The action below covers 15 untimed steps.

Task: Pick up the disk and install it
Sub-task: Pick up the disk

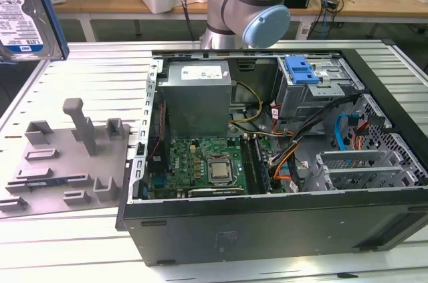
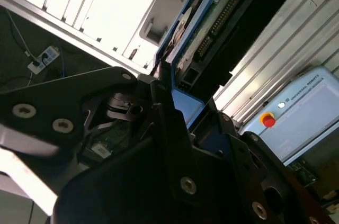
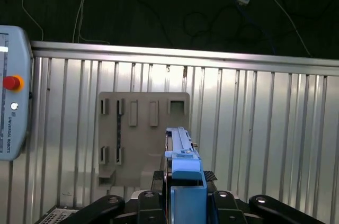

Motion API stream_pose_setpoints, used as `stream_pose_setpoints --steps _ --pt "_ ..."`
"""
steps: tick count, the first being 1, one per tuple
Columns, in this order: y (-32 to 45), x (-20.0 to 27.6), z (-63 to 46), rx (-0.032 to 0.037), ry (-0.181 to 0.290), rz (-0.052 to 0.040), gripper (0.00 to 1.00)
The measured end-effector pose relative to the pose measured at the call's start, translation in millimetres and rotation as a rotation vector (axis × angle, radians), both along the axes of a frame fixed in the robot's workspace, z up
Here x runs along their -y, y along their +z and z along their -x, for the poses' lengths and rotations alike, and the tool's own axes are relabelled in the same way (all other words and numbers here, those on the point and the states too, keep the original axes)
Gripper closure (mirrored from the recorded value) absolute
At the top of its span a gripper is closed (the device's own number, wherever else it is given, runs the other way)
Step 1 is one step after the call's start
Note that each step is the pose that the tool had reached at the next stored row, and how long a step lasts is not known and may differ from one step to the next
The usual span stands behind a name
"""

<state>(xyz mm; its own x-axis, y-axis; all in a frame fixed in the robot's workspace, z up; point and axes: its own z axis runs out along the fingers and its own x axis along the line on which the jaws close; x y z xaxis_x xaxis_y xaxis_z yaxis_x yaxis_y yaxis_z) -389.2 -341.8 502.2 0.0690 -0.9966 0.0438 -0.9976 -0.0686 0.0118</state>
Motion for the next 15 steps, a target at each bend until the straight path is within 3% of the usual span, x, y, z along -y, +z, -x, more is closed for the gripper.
stream_pose_setpoints --steps 2,6,10,15 --pt "1.4 2.1 -8.8 -0.0117 0.0 0.0 0.63" --pt "3.1 4.2 -18.5 -0.0277 0.0 0.0005 0.63" --pt "5.8 4.6 -25.7 -0.0315 0.002 0.0006 0.63" --pt "6.0 4.8 -27.1 -0.0321 0.002 0.0008 0.63"
